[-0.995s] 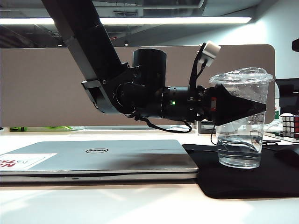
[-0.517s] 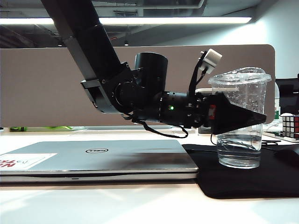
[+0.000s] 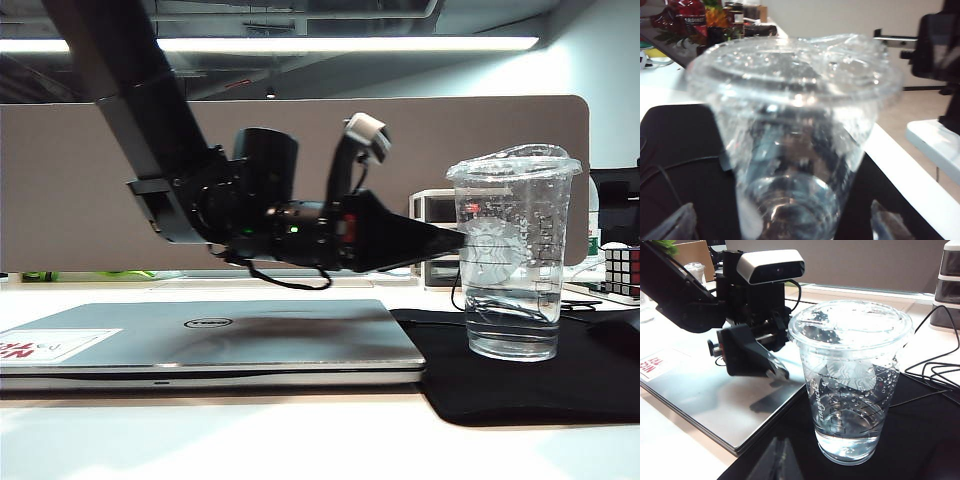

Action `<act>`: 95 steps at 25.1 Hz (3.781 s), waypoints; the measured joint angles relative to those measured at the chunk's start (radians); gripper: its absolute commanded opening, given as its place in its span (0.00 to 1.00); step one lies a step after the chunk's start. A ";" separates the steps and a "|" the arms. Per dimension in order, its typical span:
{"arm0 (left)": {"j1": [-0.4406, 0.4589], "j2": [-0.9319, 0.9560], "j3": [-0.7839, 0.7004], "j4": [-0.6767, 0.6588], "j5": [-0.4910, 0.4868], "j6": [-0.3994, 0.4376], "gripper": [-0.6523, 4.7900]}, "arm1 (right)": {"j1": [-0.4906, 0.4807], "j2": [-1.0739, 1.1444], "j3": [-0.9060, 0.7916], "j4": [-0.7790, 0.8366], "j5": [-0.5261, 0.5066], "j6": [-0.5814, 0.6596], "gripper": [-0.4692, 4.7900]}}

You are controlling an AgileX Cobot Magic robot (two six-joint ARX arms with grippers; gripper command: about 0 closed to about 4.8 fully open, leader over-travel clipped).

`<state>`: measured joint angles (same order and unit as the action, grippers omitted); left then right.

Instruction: Pick up the coffee cup and place it on the right side of the laptop.

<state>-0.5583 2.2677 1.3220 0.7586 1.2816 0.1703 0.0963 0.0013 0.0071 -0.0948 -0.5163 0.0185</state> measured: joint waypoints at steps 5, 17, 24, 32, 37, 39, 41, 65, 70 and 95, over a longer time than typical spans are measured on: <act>0.100 0.000 0.000 0.000 0.055 -0.013 0.48 | 0.000 0.000 0.000 0.000 0.000 -0.002 0.09; 0.209 -0.140 -0.114 0.033 -0.100 -0.291 0.11 | 0.000 0.000 0.000 0.009 0.022 -0.004 0.09; 0.230 -0.481 -0.406 0.032 -0.338 -0.218 0.11 | 0.000 0.000 0.000 0.009 0.026 -0.004 0.09; 0.228 -0.949 -0.848 0.031 -0.752 -0.175 0.11 | 0.000 0.000 0.000 0.009 0.138 -0.070 0.09; 0.226 -1.333 -1.130 0.022 -0.886 -0.163 0.11 | 0.000 0.000 0.000 0.009 0.139 -0.072 0.09; 0.226 -1.476 -1.207 -0.017 -0.955 -0.163 0.11 | 0.000 0.000 0.000 0.009 0.139 -0.072 0.09; 0.226 -1.574 -1.249 -0.096 -0.973 -0.163 0.11 | 0.000 0.000 0.000 0.009 0.138 -0.072 0.09; 0.222 -2.266 -1.317 -0.711 -1.164 -0.132 0.11 | 0.000 0.000 0.000 0.014 0.124 -0.072 0.09; 0.223 -2.266 -1.316 -0.710 -1.176 -0.058 0.11 | 0.000 0.000 0.000 0.014 0.123 -0.072 0.09; 0.789 -2.266 -1.316 -0.666 -0.967 -0.231 0.11 | -0.001 0.000 0.000 0.137 0.408 -0.164 0.09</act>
<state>0.2310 0.0021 0.0055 0.0929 0.3149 -0.0608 0.0956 0.0013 0.0071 0.0418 -0.1085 -0.1459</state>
